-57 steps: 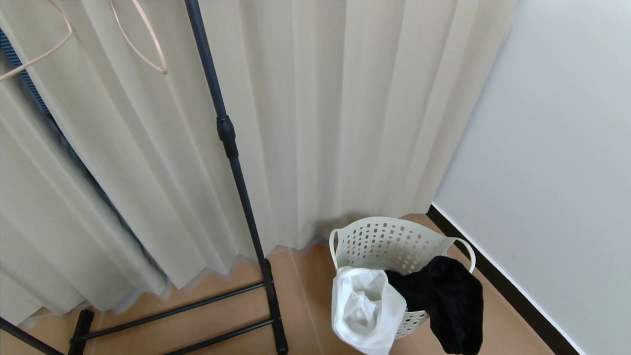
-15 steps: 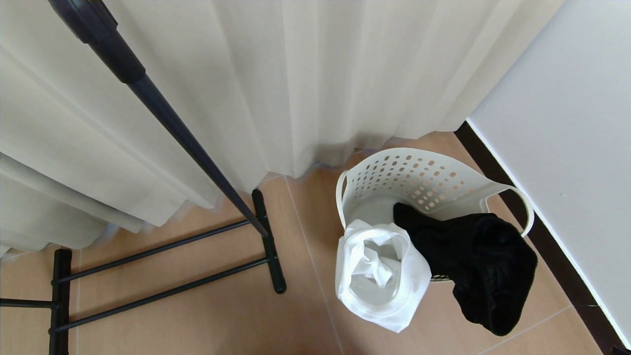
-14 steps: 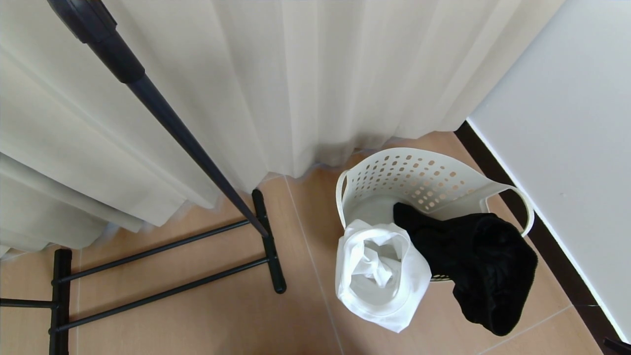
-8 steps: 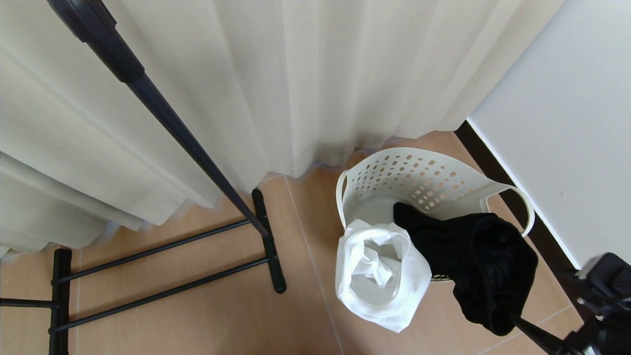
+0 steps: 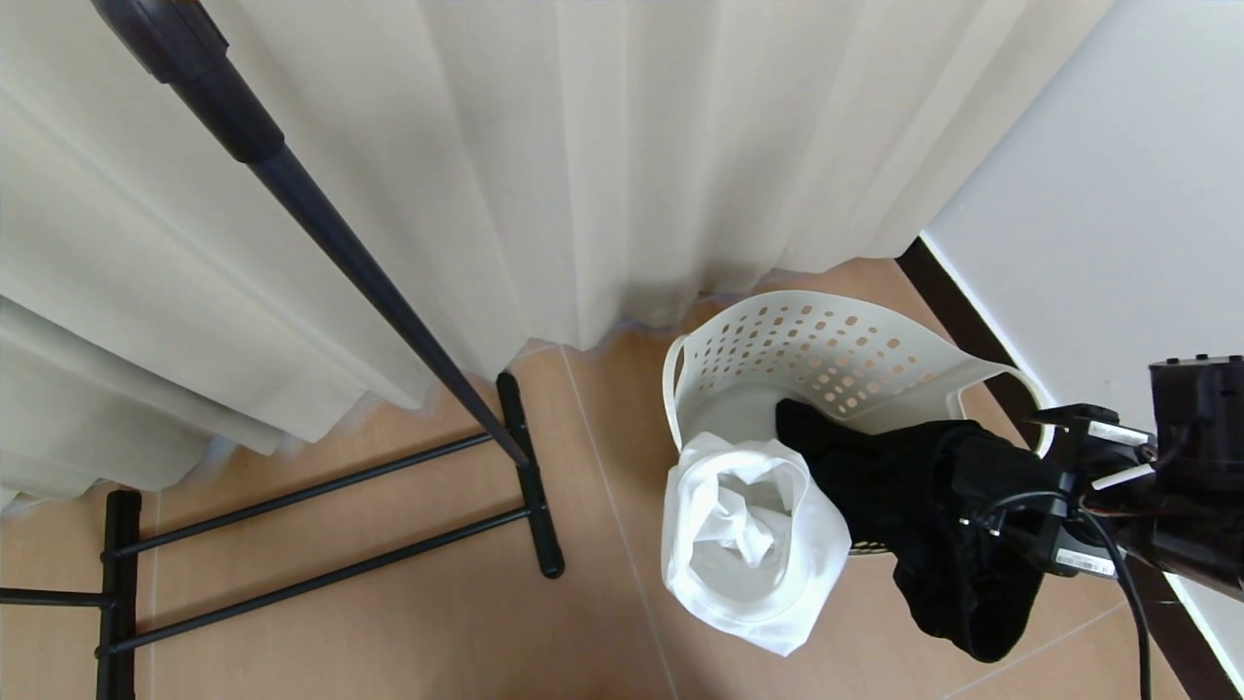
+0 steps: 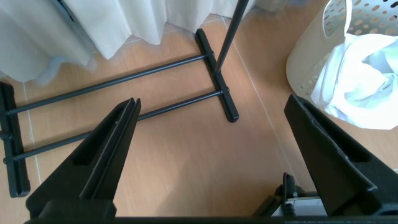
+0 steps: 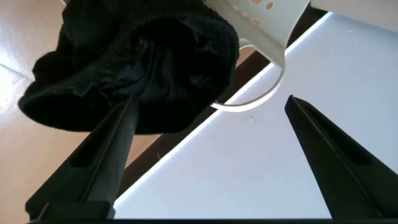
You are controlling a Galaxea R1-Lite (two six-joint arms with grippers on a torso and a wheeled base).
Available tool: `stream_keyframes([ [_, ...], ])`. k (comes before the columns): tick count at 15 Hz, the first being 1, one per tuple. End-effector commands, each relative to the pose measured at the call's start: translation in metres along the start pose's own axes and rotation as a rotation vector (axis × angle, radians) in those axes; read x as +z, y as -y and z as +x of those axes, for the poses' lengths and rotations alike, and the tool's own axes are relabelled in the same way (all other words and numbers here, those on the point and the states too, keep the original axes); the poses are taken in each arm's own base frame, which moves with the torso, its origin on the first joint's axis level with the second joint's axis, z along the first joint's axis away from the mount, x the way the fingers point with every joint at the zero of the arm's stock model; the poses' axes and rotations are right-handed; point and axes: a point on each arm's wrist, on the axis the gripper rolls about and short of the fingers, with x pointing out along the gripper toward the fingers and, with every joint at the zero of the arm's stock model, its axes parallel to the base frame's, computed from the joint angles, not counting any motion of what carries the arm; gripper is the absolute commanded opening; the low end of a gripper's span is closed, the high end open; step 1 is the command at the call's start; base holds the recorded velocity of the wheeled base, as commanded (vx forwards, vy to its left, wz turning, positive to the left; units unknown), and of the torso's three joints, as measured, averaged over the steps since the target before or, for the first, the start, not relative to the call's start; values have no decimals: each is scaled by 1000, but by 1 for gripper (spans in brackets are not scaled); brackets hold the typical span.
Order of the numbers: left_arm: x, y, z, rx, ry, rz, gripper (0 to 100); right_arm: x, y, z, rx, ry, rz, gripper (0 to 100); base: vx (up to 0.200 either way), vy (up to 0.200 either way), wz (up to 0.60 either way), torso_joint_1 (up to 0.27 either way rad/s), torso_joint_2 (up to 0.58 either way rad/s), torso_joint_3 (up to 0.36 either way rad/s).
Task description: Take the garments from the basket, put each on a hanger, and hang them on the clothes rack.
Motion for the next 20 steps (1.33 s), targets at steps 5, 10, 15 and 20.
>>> stream_keyframes([
  [5,0,0,0,0,-1,-2,100,18,16,53,25,-56,-13,100,0,0,0,0,0,0],
  [10,0,0,0,0,-1,-2,100,21,28,79,4,-103,6,100,0,0,0,0,0,0],
  [15,0,0,0,0,-1,-2,100,17,36,101,-4,-132,28,100,0,0,0,0,0,0],
  [20,0,0,0,0,-1,-1,100,22,42,107,-21,-117,40,100,0,0,0,0,0,0],
])
